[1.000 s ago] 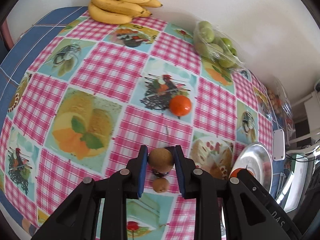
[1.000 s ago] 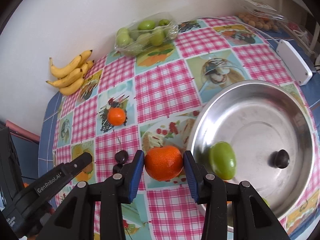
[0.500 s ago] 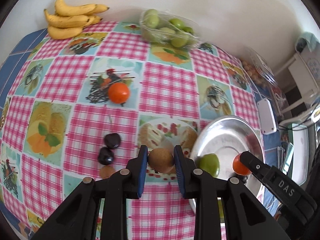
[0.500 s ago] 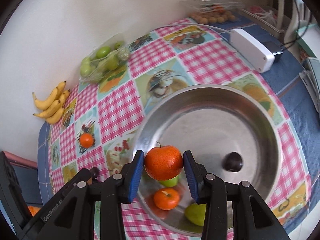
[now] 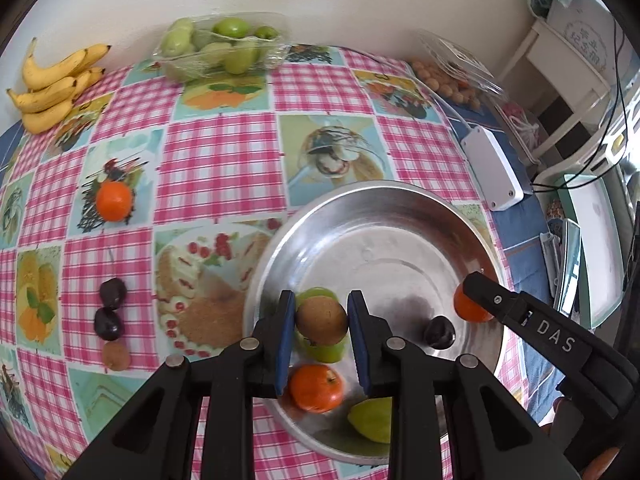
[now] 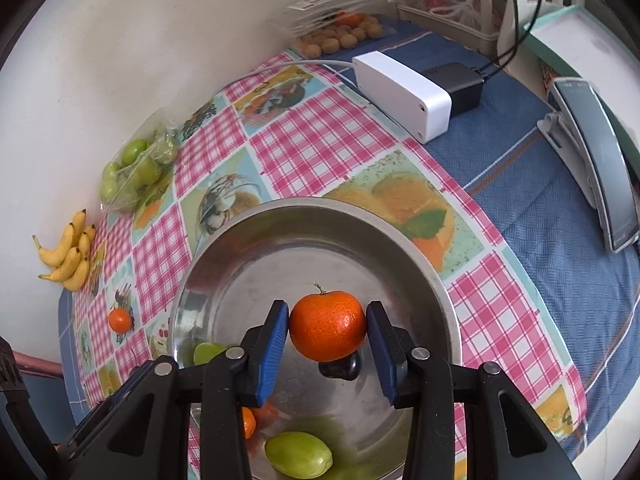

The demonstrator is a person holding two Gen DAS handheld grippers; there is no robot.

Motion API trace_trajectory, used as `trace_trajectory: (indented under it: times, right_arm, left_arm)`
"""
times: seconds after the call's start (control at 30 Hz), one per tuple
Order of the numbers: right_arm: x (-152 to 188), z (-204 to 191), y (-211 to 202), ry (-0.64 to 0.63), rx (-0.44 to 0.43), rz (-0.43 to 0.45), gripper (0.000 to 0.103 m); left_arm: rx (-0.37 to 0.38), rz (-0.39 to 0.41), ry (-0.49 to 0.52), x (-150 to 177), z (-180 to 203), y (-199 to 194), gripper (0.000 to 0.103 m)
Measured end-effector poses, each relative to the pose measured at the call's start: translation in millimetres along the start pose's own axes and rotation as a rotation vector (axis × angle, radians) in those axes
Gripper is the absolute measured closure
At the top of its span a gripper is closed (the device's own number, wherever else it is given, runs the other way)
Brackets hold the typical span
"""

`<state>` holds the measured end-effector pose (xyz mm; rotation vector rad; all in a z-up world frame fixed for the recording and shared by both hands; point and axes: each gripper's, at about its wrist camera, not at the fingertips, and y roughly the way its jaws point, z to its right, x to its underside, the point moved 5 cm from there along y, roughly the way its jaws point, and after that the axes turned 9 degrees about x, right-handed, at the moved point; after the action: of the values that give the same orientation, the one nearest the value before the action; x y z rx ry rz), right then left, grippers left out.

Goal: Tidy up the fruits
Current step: 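Open the left gripper to drop the kiwi in the bowl while right holds the tangerine, then open the right gripper to release the tangerine into the bowl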

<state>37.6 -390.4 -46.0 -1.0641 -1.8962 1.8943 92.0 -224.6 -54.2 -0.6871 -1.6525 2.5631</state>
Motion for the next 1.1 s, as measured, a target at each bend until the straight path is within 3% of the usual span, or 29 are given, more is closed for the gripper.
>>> trace_trajectory:
  times: [0.23,0.57,1.1]
  right_arm:
    - [-2,2,3,-0.009,-0.004,-0.004,0.06]
    - [-5,-1,10,-0.02,0.011,-0.013,0.06]
    - [-4,0,13,-0.006,0.017,-0.038,0.059]
  left_arm:
    - [-0.019,-0.016,0.067,-7,20,17,0.075]
    - [-0.031,-0.042,0.062,-13,22,37,0.075]
    - [-0.031,-0.034,0.063,-15,24,36,0.075]
